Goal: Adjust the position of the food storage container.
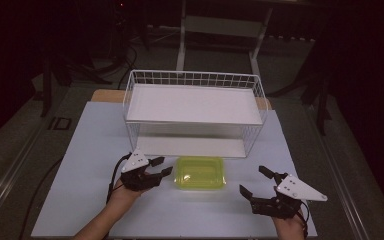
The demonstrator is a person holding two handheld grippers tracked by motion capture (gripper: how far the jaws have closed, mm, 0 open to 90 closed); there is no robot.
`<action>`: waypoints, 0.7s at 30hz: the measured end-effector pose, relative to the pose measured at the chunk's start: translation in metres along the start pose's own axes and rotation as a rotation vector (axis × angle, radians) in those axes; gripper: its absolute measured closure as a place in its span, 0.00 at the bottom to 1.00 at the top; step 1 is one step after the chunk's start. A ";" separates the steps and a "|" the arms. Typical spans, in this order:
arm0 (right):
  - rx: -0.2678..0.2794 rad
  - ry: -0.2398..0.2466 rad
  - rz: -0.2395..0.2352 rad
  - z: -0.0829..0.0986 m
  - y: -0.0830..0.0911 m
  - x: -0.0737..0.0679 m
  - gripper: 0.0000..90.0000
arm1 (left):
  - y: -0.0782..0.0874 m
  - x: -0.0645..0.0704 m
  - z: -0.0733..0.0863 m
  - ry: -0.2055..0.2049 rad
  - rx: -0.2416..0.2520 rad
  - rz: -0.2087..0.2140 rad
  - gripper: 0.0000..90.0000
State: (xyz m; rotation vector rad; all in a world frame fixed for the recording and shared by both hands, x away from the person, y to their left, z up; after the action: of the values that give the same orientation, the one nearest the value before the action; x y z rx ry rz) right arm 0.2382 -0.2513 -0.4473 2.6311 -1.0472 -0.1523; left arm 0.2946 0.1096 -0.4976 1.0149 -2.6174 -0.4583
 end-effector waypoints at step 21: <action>-0.114 -0.059 -0.062 -0.004 -0.042 0.015 0.21 | -0.007 0.018 -0.014 -0.019 -0.058 0.079 0.05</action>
State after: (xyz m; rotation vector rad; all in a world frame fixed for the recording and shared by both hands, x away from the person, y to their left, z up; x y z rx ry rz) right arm 0.2774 -0.2316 -0.4570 2.5711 -0.9460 -0.2962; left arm 0.2911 0.0903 -0.4851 0.8896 -2.6339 -0.5242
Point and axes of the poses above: each handheld gripper's, and its own axes: y roughly backward along the jaws, z roughly out of its underside, x roughly to its right, the point moved 3 cm from there along -y, roughly forward along the jaws, and after that the axes turned 3 degrees about -z, right-handed, at the moved point
